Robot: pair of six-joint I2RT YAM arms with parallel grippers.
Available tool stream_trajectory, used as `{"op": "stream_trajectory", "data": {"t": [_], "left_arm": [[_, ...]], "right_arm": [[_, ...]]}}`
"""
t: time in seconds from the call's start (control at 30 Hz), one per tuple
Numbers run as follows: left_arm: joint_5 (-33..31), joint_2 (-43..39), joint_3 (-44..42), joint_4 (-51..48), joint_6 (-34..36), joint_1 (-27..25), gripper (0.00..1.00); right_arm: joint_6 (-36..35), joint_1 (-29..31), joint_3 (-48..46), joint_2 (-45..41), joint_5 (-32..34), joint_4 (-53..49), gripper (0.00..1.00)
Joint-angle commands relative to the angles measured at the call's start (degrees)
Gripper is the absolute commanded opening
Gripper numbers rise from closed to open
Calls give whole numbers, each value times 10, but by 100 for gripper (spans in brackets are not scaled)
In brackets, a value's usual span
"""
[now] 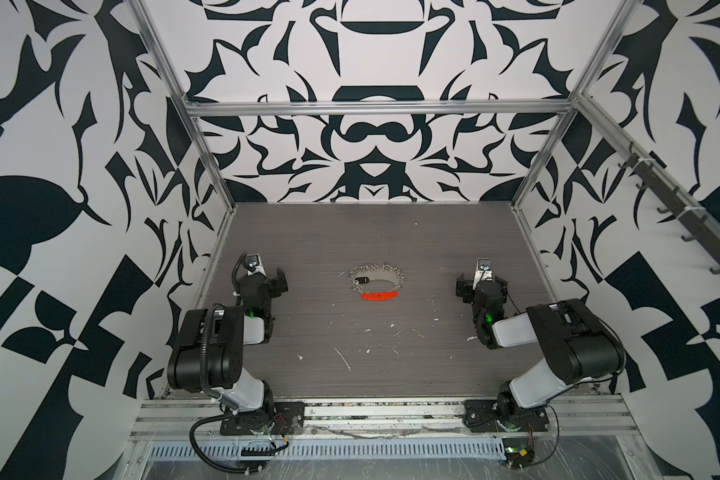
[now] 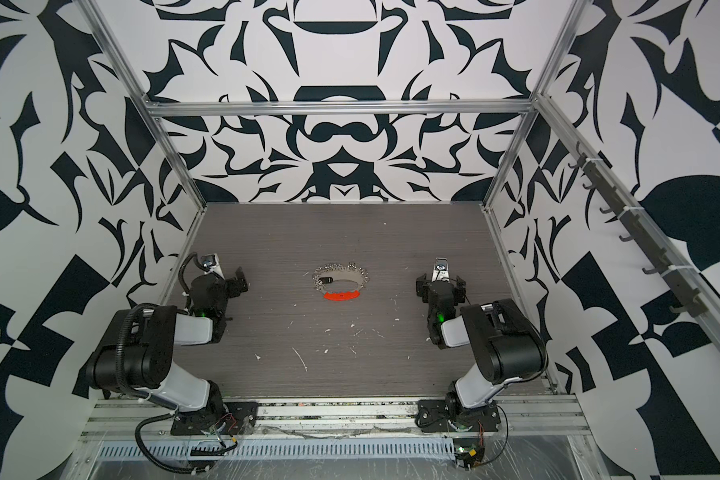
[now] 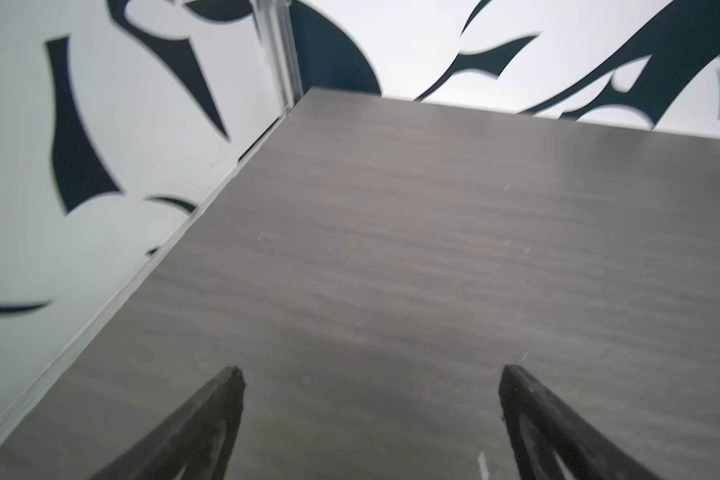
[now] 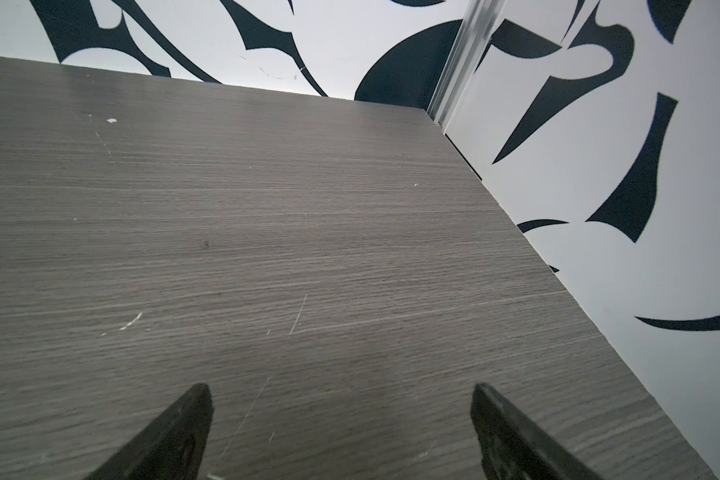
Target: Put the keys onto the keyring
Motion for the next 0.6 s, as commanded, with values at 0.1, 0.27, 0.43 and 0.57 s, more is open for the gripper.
{"op": "stream_trajectory", "data": {"t": [0.1,0.27,0.43,0.57], "left_arm": [[31,-6,5,-33,-10,3,100],[33,-4,5,-28,-8,3,100],[33,-3,5,-29,-8,2,100],[34,-4,5,-29,-7,2,99]], "right_arm": [[0,0,16,-3,-2,12,100],[0,0,16,-3,-2,13,100],[7,-1,23,-3,-8,-1,100],[6,-4,18,-6,-13,5,100]]}}
